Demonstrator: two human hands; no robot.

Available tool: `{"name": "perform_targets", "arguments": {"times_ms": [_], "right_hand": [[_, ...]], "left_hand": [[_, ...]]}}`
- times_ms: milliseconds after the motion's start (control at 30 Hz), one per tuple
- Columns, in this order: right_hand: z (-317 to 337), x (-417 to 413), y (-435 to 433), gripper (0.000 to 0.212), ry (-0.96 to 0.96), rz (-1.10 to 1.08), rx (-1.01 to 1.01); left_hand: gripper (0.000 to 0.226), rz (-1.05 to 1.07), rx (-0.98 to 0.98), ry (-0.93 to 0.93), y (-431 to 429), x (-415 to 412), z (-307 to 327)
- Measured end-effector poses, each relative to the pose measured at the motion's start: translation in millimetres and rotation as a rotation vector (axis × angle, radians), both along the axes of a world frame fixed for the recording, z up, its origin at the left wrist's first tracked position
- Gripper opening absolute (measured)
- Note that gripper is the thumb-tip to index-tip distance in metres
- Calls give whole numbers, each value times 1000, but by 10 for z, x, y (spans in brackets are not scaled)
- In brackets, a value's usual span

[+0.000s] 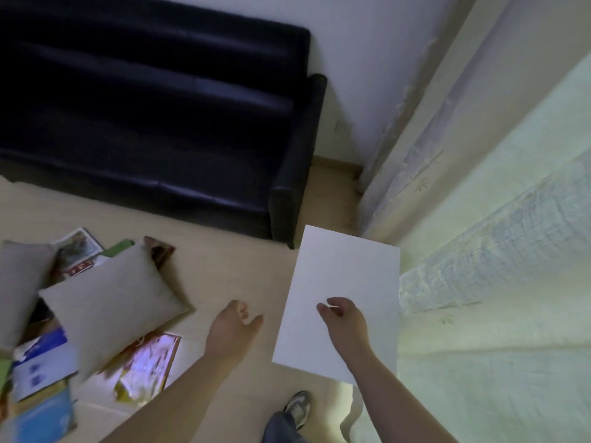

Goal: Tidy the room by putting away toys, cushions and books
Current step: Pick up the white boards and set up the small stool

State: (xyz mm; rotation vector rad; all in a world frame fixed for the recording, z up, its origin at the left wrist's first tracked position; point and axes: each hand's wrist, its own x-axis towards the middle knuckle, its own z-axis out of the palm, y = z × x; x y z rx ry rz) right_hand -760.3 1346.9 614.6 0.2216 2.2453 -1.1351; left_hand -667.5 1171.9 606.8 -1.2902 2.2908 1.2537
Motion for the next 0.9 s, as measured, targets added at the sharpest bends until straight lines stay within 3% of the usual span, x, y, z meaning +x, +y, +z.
{"name": "perform_targets", "arguments": {"times_ms": [333,433,600,700,900], "right_hand": [[185,1324,-1192,28,7,255,-22],[216,1970,-1677,24,-36,329,-58],[172,2882,-2349,19,-73,441,-79],[189,3304,-2667,16,-90,530,-82],[198,3760,-3235,17,-94,693,-67]], "left_hand": [[29,183,-16,56,-975,1670,283],[11,276,-18,83,-1313,2410,353],[15,362,4,58,-1764,3454,396],[32,460,9,28,-1968,3945,350],[35,612,57,26,-2261,4529,358]]}}
